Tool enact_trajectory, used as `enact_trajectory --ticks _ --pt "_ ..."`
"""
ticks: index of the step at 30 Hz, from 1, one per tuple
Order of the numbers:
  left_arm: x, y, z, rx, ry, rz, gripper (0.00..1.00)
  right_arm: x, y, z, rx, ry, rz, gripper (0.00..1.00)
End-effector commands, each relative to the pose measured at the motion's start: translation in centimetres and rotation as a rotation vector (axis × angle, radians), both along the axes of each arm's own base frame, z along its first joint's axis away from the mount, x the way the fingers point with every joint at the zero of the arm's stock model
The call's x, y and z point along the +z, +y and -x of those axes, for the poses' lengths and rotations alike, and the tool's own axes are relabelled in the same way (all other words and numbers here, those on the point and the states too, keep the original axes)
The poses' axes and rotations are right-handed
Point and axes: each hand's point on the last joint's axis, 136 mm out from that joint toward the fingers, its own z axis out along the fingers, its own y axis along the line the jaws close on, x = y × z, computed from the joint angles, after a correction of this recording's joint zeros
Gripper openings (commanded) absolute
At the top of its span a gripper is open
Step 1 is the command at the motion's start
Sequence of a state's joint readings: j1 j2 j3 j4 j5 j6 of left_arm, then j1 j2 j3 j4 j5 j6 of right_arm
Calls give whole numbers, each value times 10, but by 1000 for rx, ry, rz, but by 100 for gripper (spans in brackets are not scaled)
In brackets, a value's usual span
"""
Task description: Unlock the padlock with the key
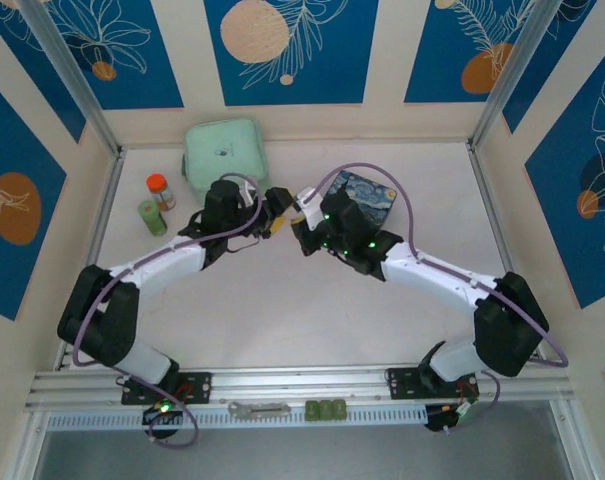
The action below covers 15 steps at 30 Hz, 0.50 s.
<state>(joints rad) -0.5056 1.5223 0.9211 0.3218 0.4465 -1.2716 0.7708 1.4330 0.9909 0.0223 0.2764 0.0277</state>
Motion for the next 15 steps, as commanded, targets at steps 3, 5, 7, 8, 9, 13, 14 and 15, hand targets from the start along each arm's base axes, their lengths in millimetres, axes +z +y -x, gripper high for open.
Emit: enact_trajectory --ticks 3,5,7,8,9,13,14,15 --pt "30 -8 -1 28 4 123 72 18 -7 -27 -118 -259 124 0" --pt "29 -7 0 30 9 124 70 15 -8 -30 -138 -275 145 0" --pt "27 -6 1 36 14 119 69 8 -10 -34 -160 -274 171 0" --pt "26 -5 1 40 14 119 68 4 -11 -35 -164 -272 186 0" --pt "27 -5 0 42 12 121 65 2 -12 -37 -176 -271 197 0" --pt "25 -6 -1 43 18 123 58 -7 -10 -36 -170 -262 224 0" --pt "24 -6 -3 44 18 121 57 -8 -9 -35 -166 -257 225 0" --pt "23 -6 -3 46 19 120 56 -9 -9 -34 -162 -251 216 0"
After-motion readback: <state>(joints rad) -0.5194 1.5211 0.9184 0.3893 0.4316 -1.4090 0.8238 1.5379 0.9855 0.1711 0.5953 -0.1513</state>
